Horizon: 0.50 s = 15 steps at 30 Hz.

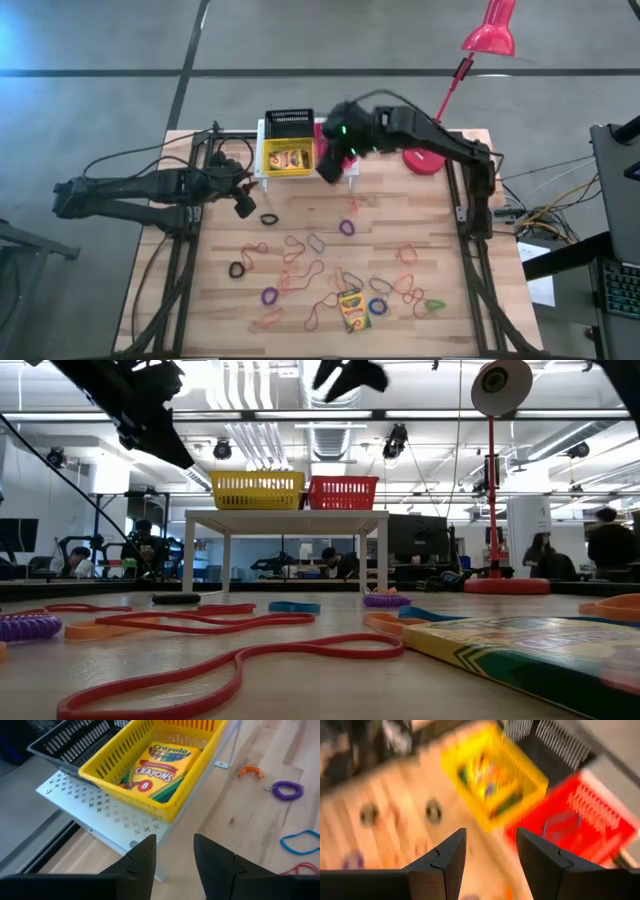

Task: Pick & Place Office Desk Supplies
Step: Put the purple spring keychain into the black basket on the shelf

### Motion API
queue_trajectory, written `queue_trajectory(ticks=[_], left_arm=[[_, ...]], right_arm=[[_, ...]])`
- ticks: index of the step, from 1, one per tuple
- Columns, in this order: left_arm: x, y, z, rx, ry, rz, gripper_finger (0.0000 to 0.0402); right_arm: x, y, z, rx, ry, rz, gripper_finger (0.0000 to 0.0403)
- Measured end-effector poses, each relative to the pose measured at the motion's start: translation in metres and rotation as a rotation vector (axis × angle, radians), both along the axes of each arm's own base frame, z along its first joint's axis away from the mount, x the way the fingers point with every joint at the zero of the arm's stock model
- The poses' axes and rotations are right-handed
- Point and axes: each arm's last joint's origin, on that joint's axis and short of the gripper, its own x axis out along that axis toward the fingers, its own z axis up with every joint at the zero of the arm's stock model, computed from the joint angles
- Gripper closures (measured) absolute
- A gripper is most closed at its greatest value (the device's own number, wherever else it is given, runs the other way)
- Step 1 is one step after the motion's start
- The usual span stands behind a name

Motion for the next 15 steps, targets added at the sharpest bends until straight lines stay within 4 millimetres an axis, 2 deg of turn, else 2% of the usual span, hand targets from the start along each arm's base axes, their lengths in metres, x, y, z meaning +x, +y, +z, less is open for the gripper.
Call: queue_trajectory(ticks=[5,9,12,15], left_arm=[[0.000,-0.001,-0.001,-0.032,0.000,-0.031,0.0268],[0.000,-0.002,-0.001,-0.065,-0.012,-0.036,0.0268],[0.001,-0.002,-0.001,-0.083,-0.017,-0.043,0.0268],[0.001,-0.002,-0.001,-0.094,-0.024,-0.036,0.0268]], right_arm=[[-0.016,0.042,-0.022,0.050,0.156,0.031,0.0234],[-0.037,0.072,-0.043,0.109,0.238,0.019,0.0234],[-0.054,0.085,-0.070,0.159,0.306,-0.046,0.0234],[-0.070,0.088,-0.097,0.221,0.328,-0.100,0.0234]])
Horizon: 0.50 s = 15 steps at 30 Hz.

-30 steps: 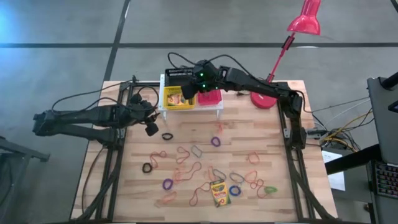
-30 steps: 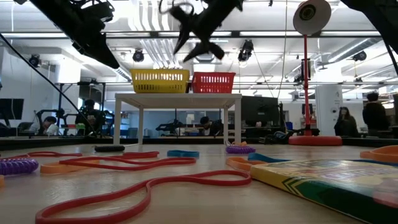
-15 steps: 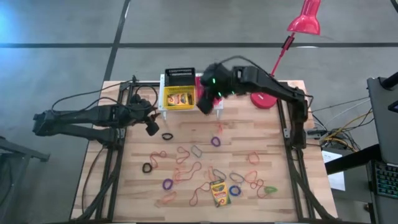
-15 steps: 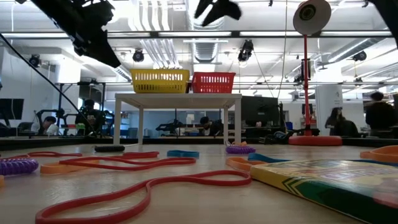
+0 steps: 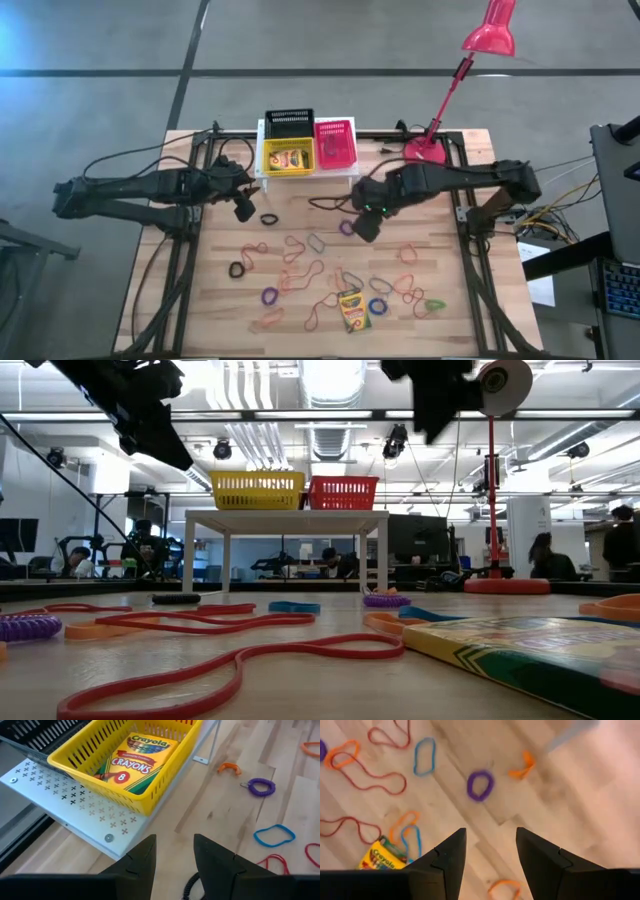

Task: Pick & Place Office Desk Supplies
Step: Put the purple spring keychain into the black basket on the shelf

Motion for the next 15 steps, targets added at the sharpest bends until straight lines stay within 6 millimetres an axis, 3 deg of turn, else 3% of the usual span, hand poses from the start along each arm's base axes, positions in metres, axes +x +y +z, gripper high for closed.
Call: queue_trajectory(ticks=[6,12,15], left_arm=[[0.000,0.000,-0.001,-0.001,0.003,0.000,0.0268],[0.000,-0.001,-0.001,-0.037,0.005,-0.038,0.0268],[0.001,-0.003,-0.002,-0.089,-0.006,-0.059,0.0268]], right_arm=[[-0.011,0.000,-0.051,0.091,-0.120,-0.049,0.0231],[0.001,0.001,-0.111,0.120,-0.287,-0.039,0.0207],[0.003,0.000,-0.140,0.090,-0.257,-0.059,0.0200]])
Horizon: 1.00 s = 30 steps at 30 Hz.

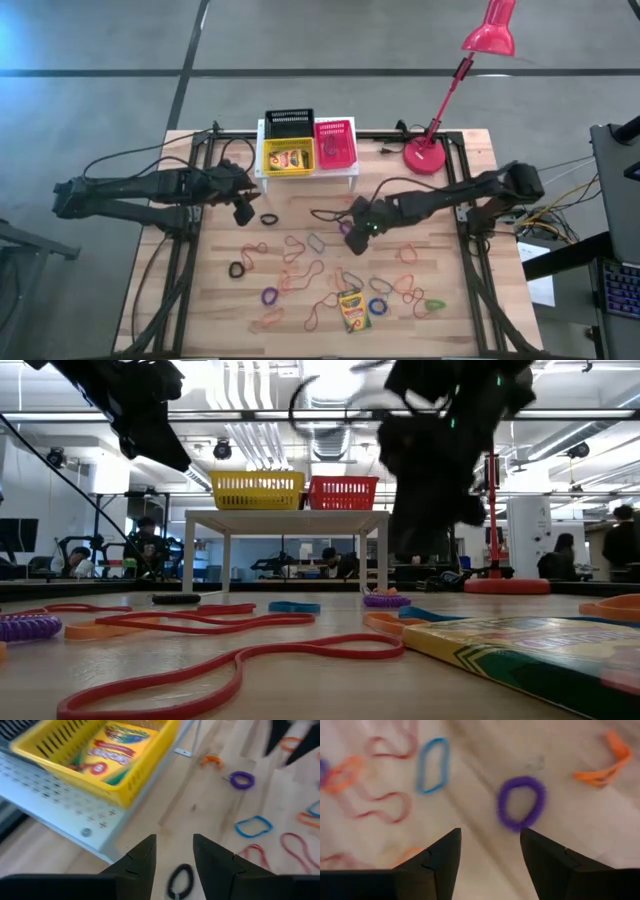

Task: Pick & Place Office Desk Supplies
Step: Put the purple spring keychain into the black basket on the shelf

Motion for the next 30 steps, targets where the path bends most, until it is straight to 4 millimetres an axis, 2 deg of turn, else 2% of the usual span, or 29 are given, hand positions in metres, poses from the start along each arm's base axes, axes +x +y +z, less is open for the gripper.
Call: queue_trajectory(ticks=[4,11,14,17,23,30], left_arm=[[0.000,-0.001,0.000,-0.068,-0.019,0.002,0.0268],[0.000,-0.002,0.000,-0.100,-0.027,0.000,0.0268],[0.000,-0.002,0.000,-0.103,-0.028,0.001,0.0268],[0.001,-0.002,0.000,-0.109,-0.032,-0.005,0.0268],[0.003,-0.004,0.002,-0.151,-0.063,-0.054,0.0268],[0.011,-0.007,0.011,-0.207,-0.184,-0.149,0.0268]], right_arm=[[0.001,-0.004,-0.024,-0.097,0.070,-0.073,0.0200],[0.017,-0.003,-0.052,-0.134,0.062,-0.007,0.0205],[0.023,-0.003,-0.058,-0.151,0.073,-0.006,0.0226],[0.028,-0.003,-0.062,-0.168,0.082,0.002,0.0268],[0.029,-0.003,-0.053,-0.169,0.060,0.044,0.0374],[0.022,-0.001,-0.002,-0.112,-0.105,0.088,0.0384]])
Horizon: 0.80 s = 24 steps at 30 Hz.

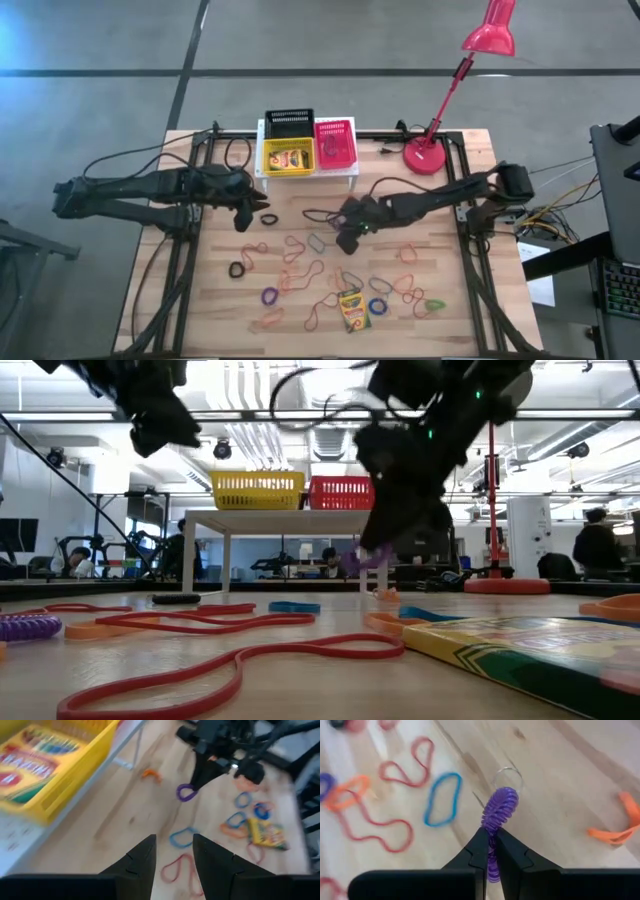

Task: Pick & Place Office Desk Supplies
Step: Put the purple spring keychain into the black basket on the shelf

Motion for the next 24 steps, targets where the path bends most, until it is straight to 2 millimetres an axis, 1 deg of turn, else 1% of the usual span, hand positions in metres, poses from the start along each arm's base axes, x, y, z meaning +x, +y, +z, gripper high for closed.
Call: queue_trajectory(ticks=[4,7,9,13,16,21,22,24], left_arm=[[0.006,0.000,0.007,-0.006,-0.090,-0.019,0.0268],[0.011,0.000,0.011,-0.033,-0.149,-0.004,0.0268],[0.016,0.000,0.013,-0.046,-0.191,-0.020,0.0268],[0.031,-0.002,0.018,-0.055,-0.302,-0.120,0.0262],[0.044,-0.003,0.020,-0.075,-0.374,-0.195,0.0243],[0.058,-0.004,0.013,-0.110,-0.380,-0.276,0.0190],[0.060,-0.004,0.012,-0.115,-0.377,-0.289,0.0182],[0.062,-0.005,0.010,-0.116,-0.361,-0.310,0.0172]], right_arm=[[-0.002,0.000,0.029,0.017,-0.093,0.010,0.0384],[0.001,0.001,0.051,0.015,-0.165,0.022,0.0384],[0.006,0.001,0.064,0.008,-0.200,0.062,0.0385],[0.022,0.005,0.103,-0.004,-0.329,0.180,0.0385],[0.036,0.006,0.125,-0.051,-0.395,0.223,0.0385],[0.055,0.007,0.156,-0.130,-0.485,0.275,0.0385],[0.057,0.007,0.160,-0.137,-0.495,0.278,0.0385],[0.062,0.008,0.162,-0.152,-0.478,0.295,0.0385]])
